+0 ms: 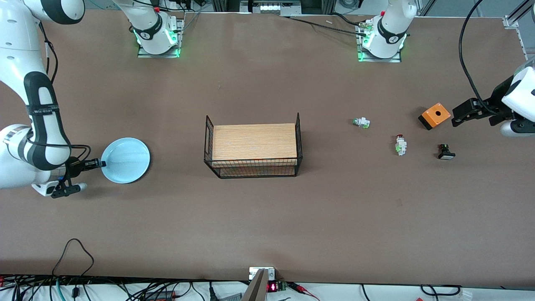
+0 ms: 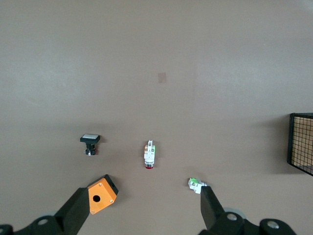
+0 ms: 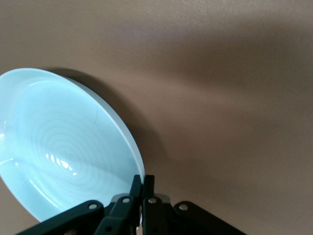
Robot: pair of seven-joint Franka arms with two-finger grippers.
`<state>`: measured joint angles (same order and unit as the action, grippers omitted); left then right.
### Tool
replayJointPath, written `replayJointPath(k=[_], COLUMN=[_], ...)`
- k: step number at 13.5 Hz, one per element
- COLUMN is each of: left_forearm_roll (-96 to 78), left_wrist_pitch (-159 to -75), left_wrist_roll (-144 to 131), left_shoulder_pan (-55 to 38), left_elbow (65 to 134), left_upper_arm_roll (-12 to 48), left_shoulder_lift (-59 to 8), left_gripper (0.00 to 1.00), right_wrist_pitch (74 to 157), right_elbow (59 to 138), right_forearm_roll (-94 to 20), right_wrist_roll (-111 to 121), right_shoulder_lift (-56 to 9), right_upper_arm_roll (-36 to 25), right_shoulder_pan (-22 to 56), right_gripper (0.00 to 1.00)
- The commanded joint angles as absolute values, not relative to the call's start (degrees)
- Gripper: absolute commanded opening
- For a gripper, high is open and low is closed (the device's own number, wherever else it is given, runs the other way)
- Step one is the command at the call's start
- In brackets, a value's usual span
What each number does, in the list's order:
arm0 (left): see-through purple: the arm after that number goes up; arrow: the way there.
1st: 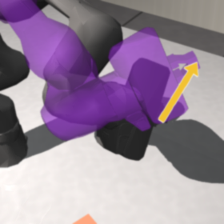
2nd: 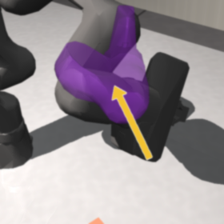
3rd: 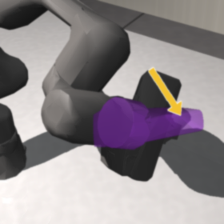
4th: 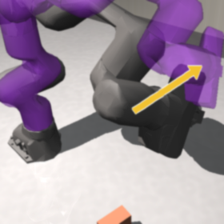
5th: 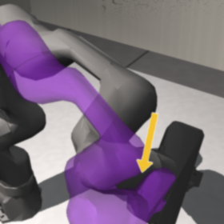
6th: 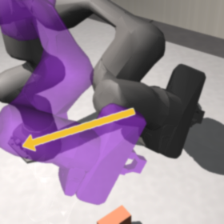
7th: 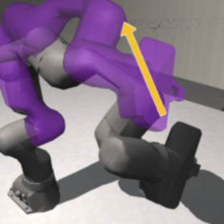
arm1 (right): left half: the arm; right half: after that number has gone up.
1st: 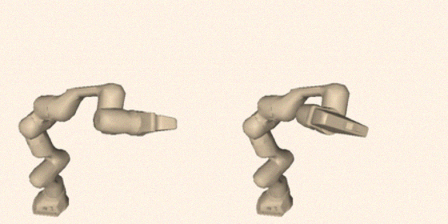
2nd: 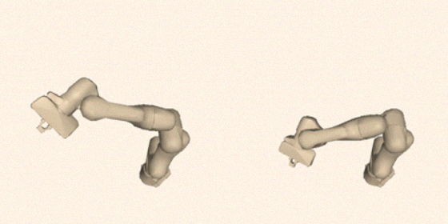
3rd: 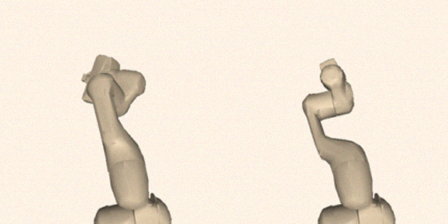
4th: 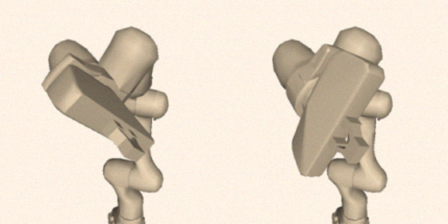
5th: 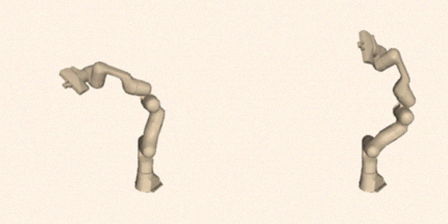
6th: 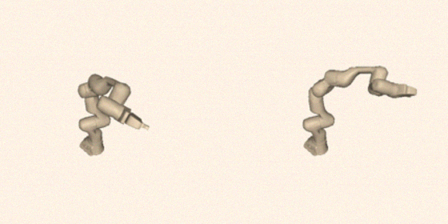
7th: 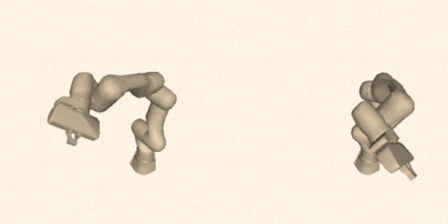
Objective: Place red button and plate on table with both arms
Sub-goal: 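Carry the blue plate off the basket beside it with the right gripper, then lower the plate onto the table and open the right gripper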
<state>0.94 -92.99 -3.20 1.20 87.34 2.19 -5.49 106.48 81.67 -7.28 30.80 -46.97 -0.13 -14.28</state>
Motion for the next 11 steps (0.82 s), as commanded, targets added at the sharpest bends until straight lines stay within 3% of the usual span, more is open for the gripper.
replayJointPath(k=[1,5,8,9,11], left_forearm_roll=[0.0,-0.1,-0.1,-0.1,-0.1], left_wrist_pitch=[-92.6,-92.4,-92.4,-92.4,-92.7], left_wrist_roll=[-3.3,-3.3,-3.3,-3.2,-3.0], left_shoulder_pan=[1.1,1.4,1.5,1.4,1.4], left_elbow=[88.7,88.7,88.7,88.7,88.6], left_upper_arm_roll=[1.7,1.7,1.7,1.7,1.7], left_shoulder_lift=[-4.1,-4.2,-4.3,-4.3,-4.4], left_gripper=[1.00,1.00,1.00,1.00,1.00], right_wrist_pitch=[107.0,106.3,106.2,105.9,104.9], right_elbow=[81.2,80.7,80.6,80.5,80.4], right_forearm_roll=[-8.5,-10.0,-22.7,-25.1,-24.6], right_wrist_roll=[32.5,31.8,32.3,32.3,32.0], right_shoulder_lift=[-47.9,-47.5,-47.4,-47.1,-45.8], right_upper_arm_roll=[0.9,1.3,1.2,1.1,1.1], right_shoulder_pan=[-15.6,-15.3,-15.6,-15.5,-14.5], right_gripper=[0.04,0.37,0.77,0.83,0.84])
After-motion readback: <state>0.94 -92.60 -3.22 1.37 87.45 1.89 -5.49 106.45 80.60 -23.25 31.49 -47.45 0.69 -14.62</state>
